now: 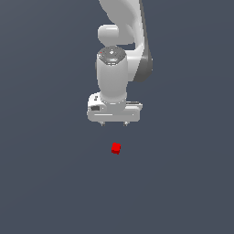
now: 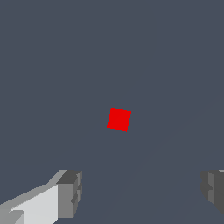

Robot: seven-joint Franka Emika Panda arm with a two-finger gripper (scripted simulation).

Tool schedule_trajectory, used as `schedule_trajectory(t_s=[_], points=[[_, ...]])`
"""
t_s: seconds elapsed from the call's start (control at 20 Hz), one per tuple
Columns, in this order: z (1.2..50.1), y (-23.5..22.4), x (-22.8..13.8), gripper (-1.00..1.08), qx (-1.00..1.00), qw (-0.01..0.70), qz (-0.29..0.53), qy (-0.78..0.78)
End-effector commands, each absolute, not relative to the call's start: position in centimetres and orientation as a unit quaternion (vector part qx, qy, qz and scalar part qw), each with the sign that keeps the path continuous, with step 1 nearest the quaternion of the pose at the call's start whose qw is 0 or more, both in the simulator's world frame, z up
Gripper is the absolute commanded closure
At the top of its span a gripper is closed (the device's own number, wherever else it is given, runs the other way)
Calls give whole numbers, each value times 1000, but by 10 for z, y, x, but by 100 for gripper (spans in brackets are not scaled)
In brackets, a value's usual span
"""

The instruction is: Pick up the red cube and move it to a goal position.

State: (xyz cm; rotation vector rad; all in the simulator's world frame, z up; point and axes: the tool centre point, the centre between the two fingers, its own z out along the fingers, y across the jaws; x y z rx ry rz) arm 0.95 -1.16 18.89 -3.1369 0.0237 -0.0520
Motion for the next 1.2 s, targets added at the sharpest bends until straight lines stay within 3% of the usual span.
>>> schedule_trajectory(t_s=[0.0,0.5,1.15], points=[[189,-12,10,-92,-1000,2,-17,8],[159,-10,15,-92,-1000,1,-14,26],[58,-6,36,-92,-996,0,-4,91]])
